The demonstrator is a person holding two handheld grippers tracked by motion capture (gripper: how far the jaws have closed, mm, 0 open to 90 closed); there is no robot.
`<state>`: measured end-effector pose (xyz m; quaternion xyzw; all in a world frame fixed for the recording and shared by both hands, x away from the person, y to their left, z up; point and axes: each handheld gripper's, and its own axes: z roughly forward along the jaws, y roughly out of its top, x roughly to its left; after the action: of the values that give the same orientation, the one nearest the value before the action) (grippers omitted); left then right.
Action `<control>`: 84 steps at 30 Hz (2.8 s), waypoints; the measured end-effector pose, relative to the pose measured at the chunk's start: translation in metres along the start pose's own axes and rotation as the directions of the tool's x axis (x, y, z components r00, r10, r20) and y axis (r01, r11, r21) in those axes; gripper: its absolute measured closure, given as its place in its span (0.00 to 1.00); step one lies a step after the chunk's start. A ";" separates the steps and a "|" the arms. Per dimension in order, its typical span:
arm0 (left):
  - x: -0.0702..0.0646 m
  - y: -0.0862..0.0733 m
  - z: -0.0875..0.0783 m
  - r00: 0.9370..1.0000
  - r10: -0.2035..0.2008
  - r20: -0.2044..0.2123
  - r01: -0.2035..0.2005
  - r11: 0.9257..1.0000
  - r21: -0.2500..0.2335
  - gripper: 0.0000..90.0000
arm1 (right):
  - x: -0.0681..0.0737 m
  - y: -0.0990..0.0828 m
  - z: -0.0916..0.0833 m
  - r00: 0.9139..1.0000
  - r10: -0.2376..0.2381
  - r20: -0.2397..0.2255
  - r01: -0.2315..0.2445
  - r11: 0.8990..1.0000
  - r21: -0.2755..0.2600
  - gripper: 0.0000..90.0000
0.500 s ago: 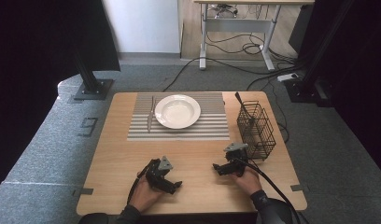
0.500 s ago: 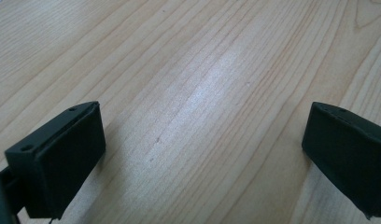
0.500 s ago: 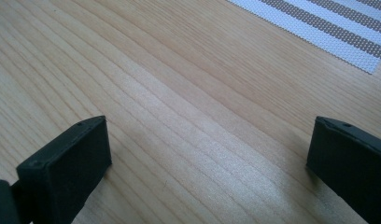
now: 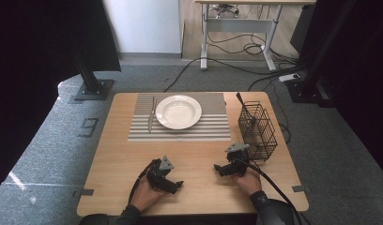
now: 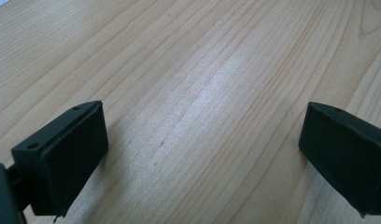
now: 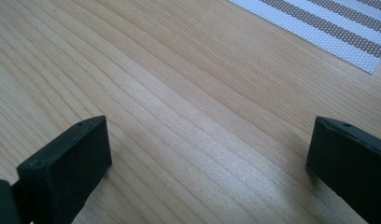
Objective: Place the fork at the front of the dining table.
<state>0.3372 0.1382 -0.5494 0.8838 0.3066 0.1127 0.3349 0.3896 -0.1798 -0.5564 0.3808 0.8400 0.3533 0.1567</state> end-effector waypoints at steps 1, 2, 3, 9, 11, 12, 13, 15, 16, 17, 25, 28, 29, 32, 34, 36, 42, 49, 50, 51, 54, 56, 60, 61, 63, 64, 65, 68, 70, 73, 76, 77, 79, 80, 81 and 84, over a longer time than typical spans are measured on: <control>0.000 0.000 0.000 1.000 0.000 0.000 0.000 1.000 0.000 0.01 | 0.000 0.000 0.000 1.000 0.000 0.000 0.000 1.000 0.000 0.00; 0.000 0.000 0.000 1.000 0.000 0.000 0.000 1.000 -0.001 0.01 | 0.000 0.000 0.000 1.000 0.000 0.000 0.000 1.000 0.000 0.00; 0.000 0.000 0.000 1.000 0.000 -0.001 0.000 1.000 -0.001 0.01 | 0.000 0.000 0.000 1.000 0.000 0.000 0.000 1.000 0.000 0.00; 0.001 0.002 0.001 1.000 -0.006 0.008 0.006 1.000 -0.004 0.02 | 0.000 0.000 0.000 1.000 0.000 0.000 0.000 1.000 0.000 0.00; 0.002 0.004 0.001 1.000 -0.013 0.026 0.013 1.000 -0.007 0.03 | 0.001 0.000 0.000 1.000 0.004 0.004 -0.004 1.000 -0.002 0.00; 0.002 0.004 0.001 1.000 -0.013 0.026 0.013 1.000 -0.007 0.03 | 0.001 0.000 0.000 1.000 0.004 0.004 -0.004 1.000 -0.002 0.00; 0.001 0.005 0.001 0.999 -0.016 0.028 0.017 1.000 -0.010 0.03 | 0.001 0.000 0.000 1.000 0.005 0.005 -0.005 1.000 -0.002 0.00; 0.001 0.009 -0.002 0.999 -0.010 0.037 0.011 1.000 -0.020 0.03 | 0.001 0.000 0.000 1.000 0.008 0.008 -0.008 1.000 -0.003 0.00; 0.001 0.009 -0.002 0.999 -0.010 0.037 0.011 1.000 -0.020 0.04 | 0.001 0.000 0.000 1.000 0.008 0.008 -0.008 1.000 -0.003 0.00; 0.002 0.014 -0.004 0.999 -0.005 0.043 0.006 1.000 -0.030 0.04 | 0.001 0.000 0.000 1.000 0.010 0.009 -0.010 1.000 -0.004 0.00; 0.005 0.034 -0.013 0.998 0.016 0.056 -0.012 0.998 -0.056 0.06 | 0.002 -0.001 0.000 1.000 0.013 0.013 -0.013 1.000 -0.003 0.00; 0.007 0.047 -0.018 0.998 0.028 0.057 -0.024 0.997 -0.069 0.06 | 0.002 -0.001 0.000 1.000 0.013 0.013 -0.013 1.000 -0.003 0.00; 0.007 0.051 -0.019 0.998 0.031 0.061 -0.026 0.997 -0.073 0.06 | 0.002 -0.001 0.000 1.000 0.013 0.013 -0.013 1.000 -0.003 0.00; 0.008 0.059 -0.022 0.997 0.038 0.065 -0.032 0.996 -0.081 0.07 | 0.002 -0.001 0.000 1.000 0.013 0.013 -0.013 1.000 -0.003 0.00; 0.008 0.070 -0.025 0.996 0.052 0.066 -0.046 0.995 -0.087 0.07 | 0.002 -0.001 0.000 1.000 0.013 0.013 -0.013 1.000 -0.003 0.00; 0.008 0.073 -0.026 0.996 0.058 0.067 -0.052 0.995 -0.090 0.08 | 0.002 -0.001 0.000 1.000 0.013 0.013 -0.013 1.000 -0.003 0.00; 0.008 0.100 -0.027 0.993 0.098 0.067 -0.091 0.991 -0.097 0.11 | 0.002 -0.001 0.000 1.000 0.012 0.013 -0.012 1.000 -0.003 0.00; 0.008 0.123 -0.027 0.990 0.113 0.085 -0.104 0.989 -0.109 0.13 | 0.002 -0.001 0.000 1.000 0.012 0.013 -0.012 1.000 -0.004 0.00; 0.008 0.127 -0.027 0.990 0.114 0.087 -0.105 0.988 -0.110 0.13 | 0.002 -0.001 0.000 1.000 0.012 0.013 -0.011 1.000 -0.004 0.00; 0.009 0.135 -0.027 0.989 0.115 0.093 -0.104 0.988 -0.117 0.13 | 0.002 -0.001 0.000 1.000 0.009 0.013 -0.009 1.000 -0.005 0.00; 0.009 0.143 -0.027 0.988 0.116 0.101 -0.103 0.987 -0.124 0.14 | 0.002 -0.001 0.000 1.000 0.009 0.011 -0.009 1.000 -0.004 0.00; 0.009 0.151 -0.026 0.987 0.119 0.107 -0.104 0.986 -0.131 0.14 | 0.002 -0.001 0.000 1.000 0.008 0.012 -0.008 1.000 -0.003 0.00; 0.006 0.168 -0.025 0.984 0.138 0.112 -0.123 0.983 -0.138 0.15 | 0.002 -0.001 0.000 1.000 0.007 0.012 -0.007 1.000 -0.004 0.00; 0.004 0.173 -0.024 0.983 0.146 0.113 -0.130 0.982 -0.139 0.15 | 0.002 -0.001 0.000 1.000 0.006 0.012 -0.006 1.000 -0.004 0.00; 0.000 0.185 -0.022 0.981 0.162 0.111 -0.146 0.979 -0.143 0.16 | 0.002 -0.001 0.000 1.000 0.006 0.012 -0.006 1.000 -0.004 0.00; 0.000 0.185 -0.022 0.981 0.162 0.111 -0.146 0.979 -0.143 0.16 | 0.002 -0.001 0.000 1.000 0.006 0.012 -0.006 1.000 -0.004 0.00; -0.002 0.190 -0.022 0.978 0.178 0.107 -0.163 0.977 -0.138 0.16 | 0.002 -0.001 0.000 1.000 0.007 0.012 -0.007 1.000 -0.006 0.00; -0.007 0.201 -0.021 0.974 0.196 0.111 -0.180 0.974 -0.141 0.16 | 0.002 -0.001 0.000 1.000 0.006 0.012 -0.006 1.000 -0.006 0.00; -0.011 0.209 -0.019 0.971 0.213 0.109 -0.198 0.971 -0.134 0.16 | 0.002 -0.001 0.000 1.000 0.005 0.013 -0.005 1.000 -0.006 0.00; -0.017 0.221 -0.014 0.967 0.225 0.118 -0.209 0.969 -0.135 0.16 | 0.002 -0.001 0.000 1.000 0.008 0.013 -0.008 1.000 -0.007 0.00; -0.023 0.232 -0.010 0.963 0.239 0.126 -0.222 0.966 -0.136 0.17 | 0.002 -0.001 0.000 1.000 0.004 0.010 -0.004 1.000 -0.005 0.00; -0.024 0.236 -0.009 0.962 0.242 0.129 -0.224 0.965 -0.138 0.18 | 0.002 -0.001 0.000 1.000 0.006 0.009 -0.006 1.000 -0.005 0.00; -0.027 0.244 -0.006 0.959 0.247 0.138 -0.228 0.963 -0.142 0.19 | 0.002 -0.001 0.000 1.000 0.004 0.009 -0.004 1.000 -0.006 0.00; -0.029 0.248 -0.005 0.957 0.253 0.138 -0.234 0.962 -0.142 0.19 | 0.002 -0.001 0.000 1.000 0.005 0.007 -0.005 1.000 -0.006 0.00; -0.031 0.252 -0.003 0.956 0.258 0.139 -0.239 0.961 -0.143 0.20 | 0.002 -0.001 0.000 1.000 0.001 0.008 0.000 1.000 -0.006 0.00; -0.035 0.264 0.001 0.954 0.261 0.150 -0.238 0.959 -0.152 0.21 | 0.002 -0.001 0.000 1.000 0.000 0.006 0.000 1.000 -0.006 0.00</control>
<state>0.4332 -0.0388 -0.3751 0.8977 0.1546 0.0990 0.4006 0.3879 -0.1785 -0.5569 0.3814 0.8384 0.3547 0.1605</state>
